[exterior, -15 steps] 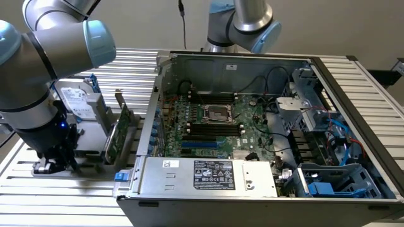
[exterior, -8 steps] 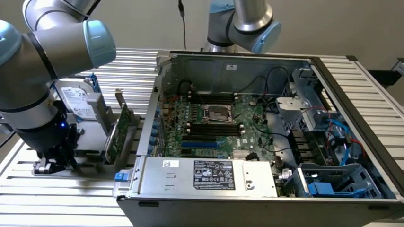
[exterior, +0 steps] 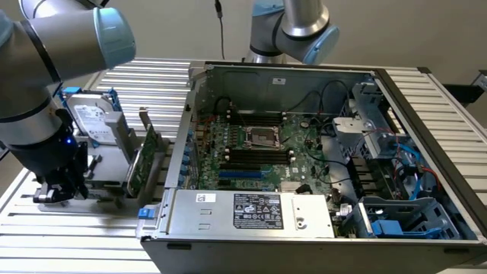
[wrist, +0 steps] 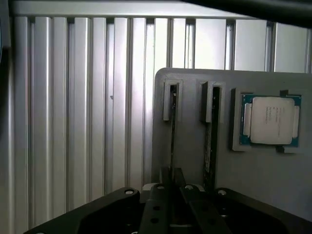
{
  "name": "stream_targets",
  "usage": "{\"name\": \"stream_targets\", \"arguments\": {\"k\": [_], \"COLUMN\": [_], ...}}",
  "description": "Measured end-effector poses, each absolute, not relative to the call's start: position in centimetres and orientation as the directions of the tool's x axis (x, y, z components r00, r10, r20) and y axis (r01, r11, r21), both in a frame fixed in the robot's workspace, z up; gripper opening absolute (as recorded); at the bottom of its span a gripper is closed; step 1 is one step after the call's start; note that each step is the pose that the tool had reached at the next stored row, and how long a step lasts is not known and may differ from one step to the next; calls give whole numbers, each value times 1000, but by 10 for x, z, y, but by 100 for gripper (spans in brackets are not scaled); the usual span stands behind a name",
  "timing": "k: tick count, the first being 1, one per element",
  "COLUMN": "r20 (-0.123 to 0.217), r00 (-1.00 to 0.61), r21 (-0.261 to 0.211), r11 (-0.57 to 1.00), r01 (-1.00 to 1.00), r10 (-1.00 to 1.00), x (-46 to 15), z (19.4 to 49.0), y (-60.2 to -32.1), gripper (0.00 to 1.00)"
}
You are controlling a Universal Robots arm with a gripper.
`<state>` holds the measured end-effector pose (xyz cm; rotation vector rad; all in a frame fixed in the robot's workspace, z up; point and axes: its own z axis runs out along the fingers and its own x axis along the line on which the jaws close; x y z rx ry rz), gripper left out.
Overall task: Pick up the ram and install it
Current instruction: 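Pick up the ram and move it above insertion slot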
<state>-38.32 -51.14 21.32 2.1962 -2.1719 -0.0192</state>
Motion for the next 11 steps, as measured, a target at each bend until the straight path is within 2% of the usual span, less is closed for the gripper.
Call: {"name": "stream_targets", "arguments": {"k": [11], "r20": [28], "r00": [12], "r21": [46], "r11": [-10], "r01": [-999], "r10": [-1000], "x": [-384], "z": [263], "y": [-511], "gripper": [14]}}
